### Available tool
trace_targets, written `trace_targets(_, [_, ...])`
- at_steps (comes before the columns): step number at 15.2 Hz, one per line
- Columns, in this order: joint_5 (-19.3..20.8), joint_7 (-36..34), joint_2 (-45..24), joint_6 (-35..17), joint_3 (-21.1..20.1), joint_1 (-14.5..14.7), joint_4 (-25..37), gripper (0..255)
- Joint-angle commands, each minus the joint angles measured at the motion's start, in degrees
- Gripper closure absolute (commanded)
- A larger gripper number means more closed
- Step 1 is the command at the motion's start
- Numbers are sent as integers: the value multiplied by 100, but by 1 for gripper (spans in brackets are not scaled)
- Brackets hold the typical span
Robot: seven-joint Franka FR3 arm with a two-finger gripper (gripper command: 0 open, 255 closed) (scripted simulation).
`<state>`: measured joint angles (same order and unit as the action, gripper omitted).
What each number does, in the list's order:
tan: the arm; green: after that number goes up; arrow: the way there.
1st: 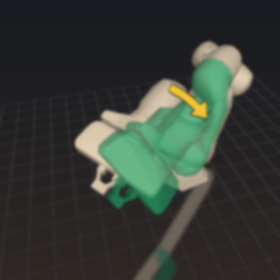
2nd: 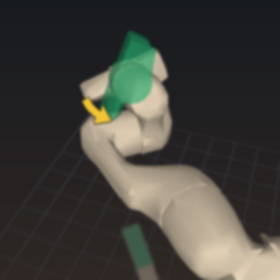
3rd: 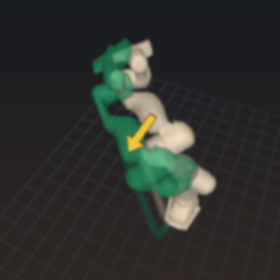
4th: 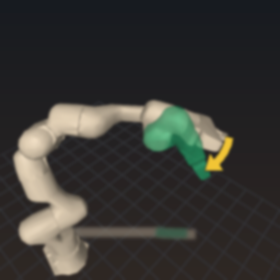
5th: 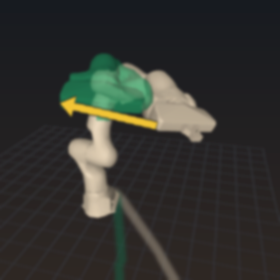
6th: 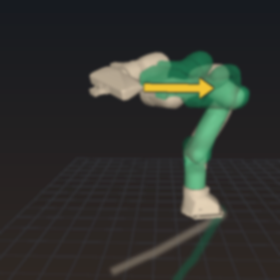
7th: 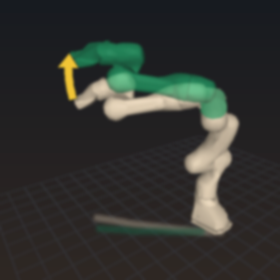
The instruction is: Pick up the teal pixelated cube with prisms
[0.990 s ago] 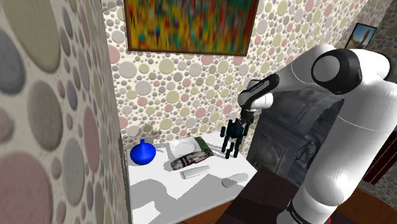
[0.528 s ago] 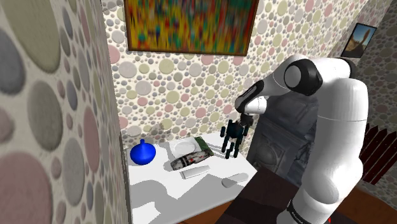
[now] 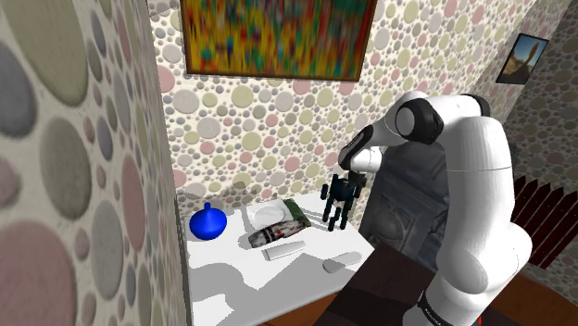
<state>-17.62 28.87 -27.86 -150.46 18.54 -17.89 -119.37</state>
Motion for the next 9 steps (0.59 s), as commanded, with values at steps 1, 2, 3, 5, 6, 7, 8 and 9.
trace_targets(1, [-77, 58, -136, -111, -64, -52, 26, 0])
trace_targets(2, [-113, 83, -201, -163, -96, -76, 37, 0])
trace_targets(3, [-133, 98, -239, -194, -115, -91, 44, 0])
trace_targets(5, [-136, 105, -239, -201, -117, -95, 37, 255])
trace_targets(6, [-132, 101, -232, -197, -114, -92, 35, 255])
trace_targets(7, [-132, 103, -230, -198, -114, -93, 32, 255])
trace_targets(8, [-132, 103, -229, -197, -113, -93, 32, 255])
trace_targets(9, [-132, 103, -229, -198, -113, -92, 31, 255])
